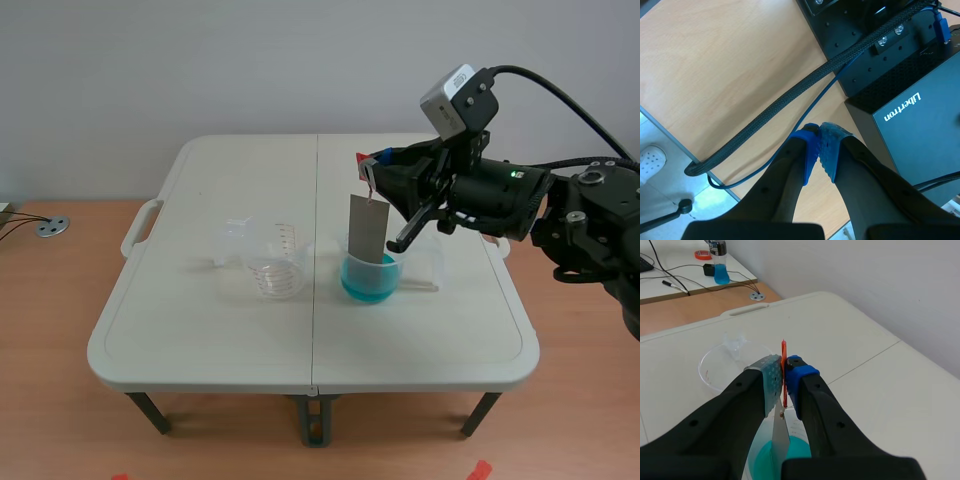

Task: Hold the metal plate by the orange handle, dip it into the blue solution, take it out and point at it, then put the plate back in the beaker on the left.
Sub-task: 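Lower the plate into the blue solution, then hold the plate still in the solution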

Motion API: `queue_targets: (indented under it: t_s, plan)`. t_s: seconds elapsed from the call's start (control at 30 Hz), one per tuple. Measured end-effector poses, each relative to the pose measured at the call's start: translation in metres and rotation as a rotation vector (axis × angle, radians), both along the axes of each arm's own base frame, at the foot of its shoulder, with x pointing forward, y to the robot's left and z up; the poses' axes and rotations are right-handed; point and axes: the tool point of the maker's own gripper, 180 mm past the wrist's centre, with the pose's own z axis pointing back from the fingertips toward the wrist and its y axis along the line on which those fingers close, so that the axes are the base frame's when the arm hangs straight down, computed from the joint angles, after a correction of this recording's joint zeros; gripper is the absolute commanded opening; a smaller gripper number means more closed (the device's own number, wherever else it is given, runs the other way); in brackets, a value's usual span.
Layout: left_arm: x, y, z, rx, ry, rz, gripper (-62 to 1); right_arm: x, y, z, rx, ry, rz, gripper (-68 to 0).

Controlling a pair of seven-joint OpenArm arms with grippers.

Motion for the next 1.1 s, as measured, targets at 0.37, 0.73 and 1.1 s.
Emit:
queue_targets:
  t_s: [0.37, 0.73, 1.1]
  plan:
    - [0.0, 0.0, 0.0, 0.0, 0.0, 0.0, -59.0, -0.0007, 0.0001, -0.0031, -0.024, -0.004, 0.006, -66.2]
    - [-0.0007, 0.0003, -0.0003, 0.002, 0.004, -0.001, -59.1, -0.0013, 0.0003, -0.0053, -0.041, -0.008, 0.01, -66.2]
    - [-0.0007, 0.0003, -0.0003, 0.002, 0.004, -0.001, -59.1, -0.0009, 0.0003, -0.005, -0.045, -0.01, 0.011, -66.2]
